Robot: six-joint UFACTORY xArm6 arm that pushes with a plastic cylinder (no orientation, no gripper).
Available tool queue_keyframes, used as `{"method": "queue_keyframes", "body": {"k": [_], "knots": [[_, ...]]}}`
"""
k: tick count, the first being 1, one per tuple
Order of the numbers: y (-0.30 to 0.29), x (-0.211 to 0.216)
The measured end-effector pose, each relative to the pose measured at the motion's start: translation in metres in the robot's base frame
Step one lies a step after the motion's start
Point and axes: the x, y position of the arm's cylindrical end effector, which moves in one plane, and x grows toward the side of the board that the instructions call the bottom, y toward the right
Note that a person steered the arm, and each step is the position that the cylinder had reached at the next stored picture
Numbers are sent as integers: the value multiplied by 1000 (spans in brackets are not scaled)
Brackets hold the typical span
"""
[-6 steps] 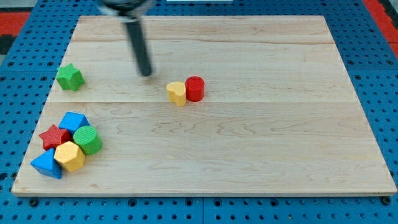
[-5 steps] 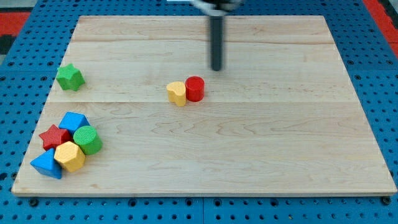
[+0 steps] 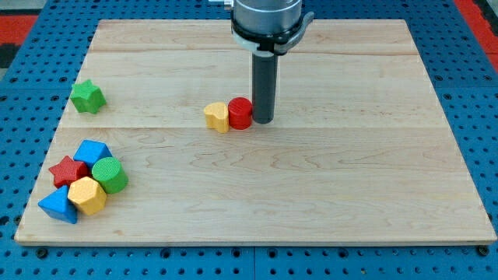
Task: Push the yellow heart towards the green star
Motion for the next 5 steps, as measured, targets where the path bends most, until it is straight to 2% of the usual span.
{"method": "queue_keyframes", "body": {"k": [1,3,5], "knots": [[-22,12],[-93,-13],[-159,-13]]}}
